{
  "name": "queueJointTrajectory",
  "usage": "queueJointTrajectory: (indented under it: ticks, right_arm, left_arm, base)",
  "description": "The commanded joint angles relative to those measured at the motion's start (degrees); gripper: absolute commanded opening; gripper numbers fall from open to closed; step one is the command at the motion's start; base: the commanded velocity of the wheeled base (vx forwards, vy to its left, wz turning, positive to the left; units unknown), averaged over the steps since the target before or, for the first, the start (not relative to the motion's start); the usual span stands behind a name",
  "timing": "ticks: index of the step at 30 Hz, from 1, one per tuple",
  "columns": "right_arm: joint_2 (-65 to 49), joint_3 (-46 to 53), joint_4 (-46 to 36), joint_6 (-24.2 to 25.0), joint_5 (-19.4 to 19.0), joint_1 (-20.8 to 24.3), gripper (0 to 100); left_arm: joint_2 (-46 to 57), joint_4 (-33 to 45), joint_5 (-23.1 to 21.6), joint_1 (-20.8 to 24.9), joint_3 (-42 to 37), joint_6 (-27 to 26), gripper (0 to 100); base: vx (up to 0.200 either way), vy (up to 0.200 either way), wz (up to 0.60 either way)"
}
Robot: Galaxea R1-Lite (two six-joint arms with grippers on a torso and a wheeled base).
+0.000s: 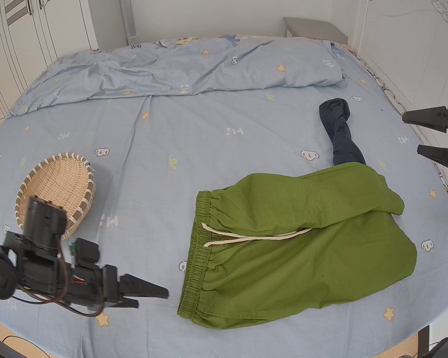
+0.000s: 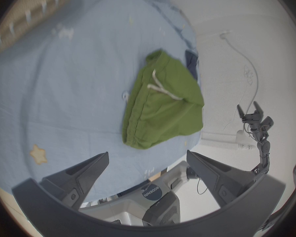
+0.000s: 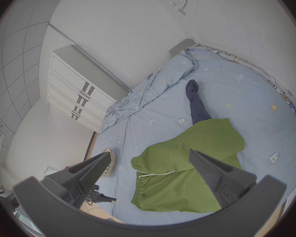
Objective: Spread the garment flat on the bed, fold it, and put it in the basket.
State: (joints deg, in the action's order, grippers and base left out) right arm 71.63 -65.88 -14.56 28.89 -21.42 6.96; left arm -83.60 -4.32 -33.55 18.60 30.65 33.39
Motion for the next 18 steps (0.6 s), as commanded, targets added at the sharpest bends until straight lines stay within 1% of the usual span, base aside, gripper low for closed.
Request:
queueJointTrajectory:
  ticks: [1,3,7,12,16,18]
  right_arm:
    - [-0.6,1.2,0.7,-0.9,-0.3,-1.6,100]
    - [-0.6,1.2,0.7,-0.9,-0.3,-1.7,100]
    - [-0.4,1.3,0.7,-0.9,-0.3,-1.5,100]
    - [-0.4,1.5,0.8,-1.0,-0.3,-1.4,100]
    - [-0.2,1.6,0.8,-1.5,-0.4,-1.3,100]
    - [-0.2,1.6,0.8,-1.6,-0.4,-1.3,100]
  left_arm:
    - [-16.4,-4.6,-3.7,7.9,0.3,2.7,100]
    - [-16.8,-4.8,-3.5,9.6,0.7,2.7,100]
    - [-18.3,-4.8,-3.5,9.9,1.7,3.0,100]
    - [-19.7,-6.2,-3.5,9.3,1.9,2.9,100]
    - [-20.6,-8.1,-2.7,7.2,2.1,3.1,100]
    - [-21.2,-8.9,-2.4,7.0,2.2,3.2,100]
  base:
    - [0.000,0.000,0.00]
    - [0.000,0.000,0.00]
    - [0.000,0.000,0.00]
    - [0.000,0.000,0.00]
    - [0.000,0.000,0.00]
    - [0.000,0.000,0.00]
